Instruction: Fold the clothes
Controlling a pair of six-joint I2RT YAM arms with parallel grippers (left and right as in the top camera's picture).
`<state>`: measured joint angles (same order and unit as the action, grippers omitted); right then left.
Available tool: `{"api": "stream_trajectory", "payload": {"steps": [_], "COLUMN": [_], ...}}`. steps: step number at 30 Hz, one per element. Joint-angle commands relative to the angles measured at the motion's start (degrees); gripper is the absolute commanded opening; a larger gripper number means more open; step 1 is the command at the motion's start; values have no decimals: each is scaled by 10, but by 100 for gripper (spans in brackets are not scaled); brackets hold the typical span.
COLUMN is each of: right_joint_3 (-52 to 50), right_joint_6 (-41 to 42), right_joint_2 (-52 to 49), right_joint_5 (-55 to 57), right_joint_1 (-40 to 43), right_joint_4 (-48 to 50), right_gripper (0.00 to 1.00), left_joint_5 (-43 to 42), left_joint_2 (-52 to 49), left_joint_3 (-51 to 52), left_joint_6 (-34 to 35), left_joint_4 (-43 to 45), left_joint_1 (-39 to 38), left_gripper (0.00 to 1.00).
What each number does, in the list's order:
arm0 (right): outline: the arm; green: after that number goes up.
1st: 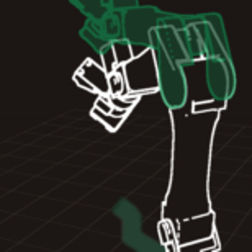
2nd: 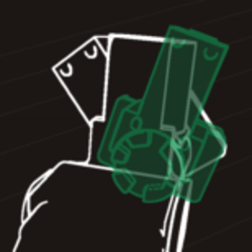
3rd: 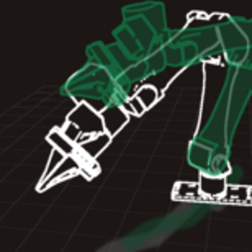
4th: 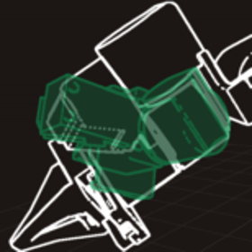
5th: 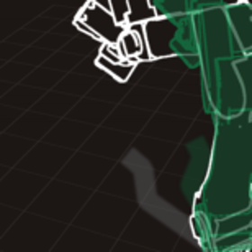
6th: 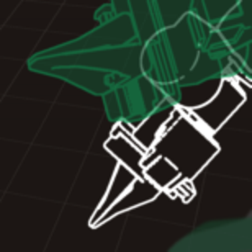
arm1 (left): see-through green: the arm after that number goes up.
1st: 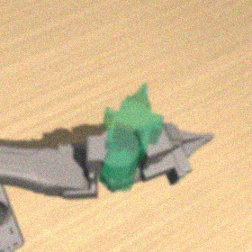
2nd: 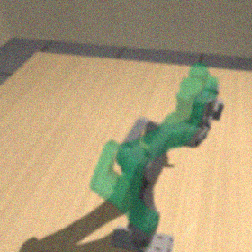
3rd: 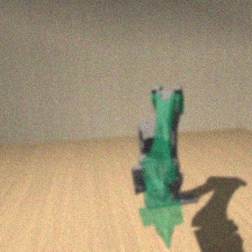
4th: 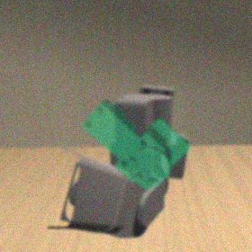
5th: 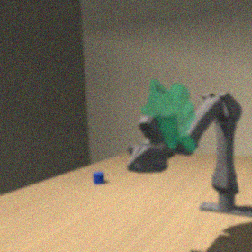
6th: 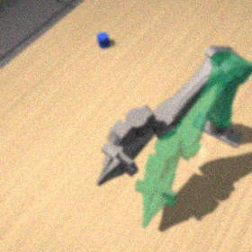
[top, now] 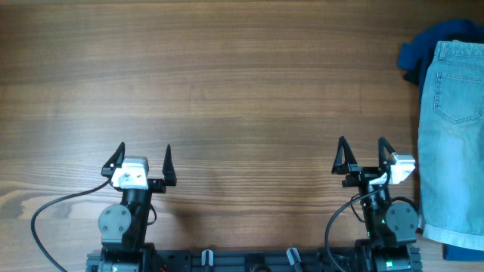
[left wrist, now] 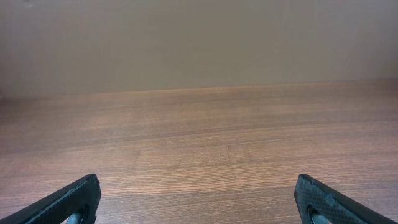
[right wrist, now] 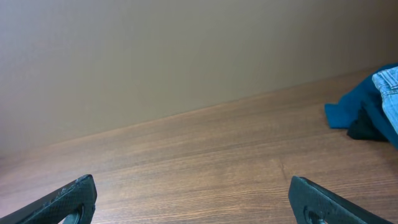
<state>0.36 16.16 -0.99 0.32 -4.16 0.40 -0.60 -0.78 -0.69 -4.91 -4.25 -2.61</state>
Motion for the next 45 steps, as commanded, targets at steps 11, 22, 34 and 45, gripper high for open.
{"api": "stream_trajectory", "payload": {"steps": [11,22,34,45], "right_joint_3": [16,190,386,673], "right_joint_6": [-12,-12,-12,-89], "right_joint_2": [2,2,-87,-377], "right_joint_5": [-69,-68,-66,12], "right_joint_1": [3,3,3,3], "right_joint_4": [-11,-143,-214,-368], "right_gripper": [100,100,100,100], "left_joint_5": [-11,-11,-11,-11], "left_joint_2": [4,4,4,4], "left_joint_3": [3,3,3,3], "left_joint_6": [-9,-9,-9,-9], "left_joint_4": [0,0,0,0], "left_joint_1": [4,4,4,4], "left_gripper": [100,100,100,100]}}
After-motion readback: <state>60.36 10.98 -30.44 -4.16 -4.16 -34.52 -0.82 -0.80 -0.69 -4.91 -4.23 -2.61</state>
